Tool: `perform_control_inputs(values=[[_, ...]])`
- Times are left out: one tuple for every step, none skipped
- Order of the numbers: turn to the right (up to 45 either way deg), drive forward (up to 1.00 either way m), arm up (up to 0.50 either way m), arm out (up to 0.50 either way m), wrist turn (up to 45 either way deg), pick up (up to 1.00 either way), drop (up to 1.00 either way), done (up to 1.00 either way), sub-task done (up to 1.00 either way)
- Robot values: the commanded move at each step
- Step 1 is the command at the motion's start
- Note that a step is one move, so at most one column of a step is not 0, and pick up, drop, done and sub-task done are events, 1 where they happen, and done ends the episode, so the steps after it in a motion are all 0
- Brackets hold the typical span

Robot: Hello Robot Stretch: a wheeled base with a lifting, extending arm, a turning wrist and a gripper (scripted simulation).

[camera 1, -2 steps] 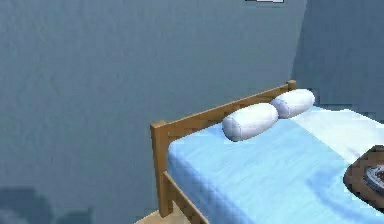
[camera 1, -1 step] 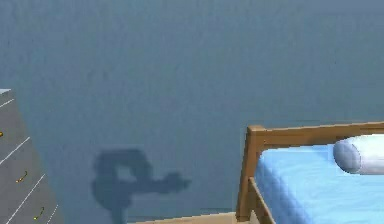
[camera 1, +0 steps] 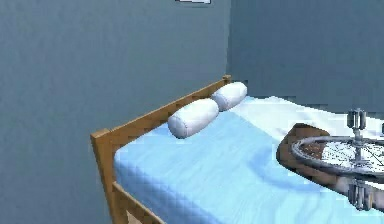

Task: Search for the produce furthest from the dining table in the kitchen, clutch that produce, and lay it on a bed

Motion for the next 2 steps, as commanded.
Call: perform_control_inputs(values=[[45.0,0.00,0.00,0.00,0.0,0.00,0.00,0.00,0.00],[45.0,0.00,0.00,0.00,0.0,0.00,0.00,0.00,0.00]])
